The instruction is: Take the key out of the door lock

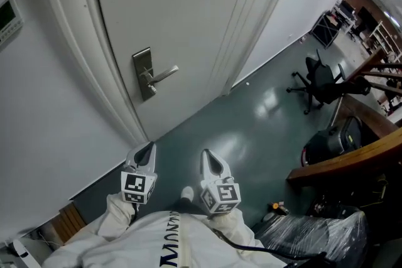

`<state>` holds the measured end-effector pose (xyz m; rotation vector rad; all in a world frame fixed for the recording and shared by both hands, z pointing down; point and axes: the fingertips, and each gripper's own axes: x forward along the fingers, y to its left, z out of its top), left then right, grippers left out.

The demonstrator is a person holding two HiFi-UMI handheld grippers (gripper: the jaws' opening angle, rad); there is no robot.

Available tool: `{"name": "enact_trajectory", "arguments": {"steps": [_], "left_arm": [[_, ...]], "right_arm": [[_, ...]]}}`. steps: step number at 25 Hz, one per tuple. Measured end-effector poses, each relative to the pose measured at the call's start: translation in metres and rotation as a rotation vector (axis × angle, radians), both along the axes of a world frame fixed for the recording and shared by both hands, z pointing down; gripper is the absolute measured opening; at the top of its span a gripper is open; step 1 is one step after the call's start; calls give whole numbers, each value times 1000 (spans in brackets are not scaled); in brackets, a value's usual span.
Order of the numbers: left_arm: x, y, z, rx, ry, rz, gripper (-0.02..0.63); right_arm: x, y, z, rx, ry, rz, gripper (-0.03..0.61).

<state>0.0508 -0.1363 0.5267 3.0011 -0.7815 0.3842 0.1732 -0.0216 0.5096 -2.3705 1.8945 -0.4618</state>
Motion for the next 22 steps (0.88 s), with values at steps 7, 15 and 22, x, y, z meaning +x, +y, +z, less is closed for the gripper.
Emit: {"name": "enact_trajectory", "arguments": {"steps": [7,15,22], "left_arm": [[41,-14,-7,30,-8,-49,0],[40,-25,-2,28,-43,-133,0],[29,-54,2,16,-48,-189,0]], "right_arm": [[48,-18,2,19,-15,-46,2],[61,-42,10,22,-35,-118,2],[53,-81,13,8,-37,-179,2]]}}
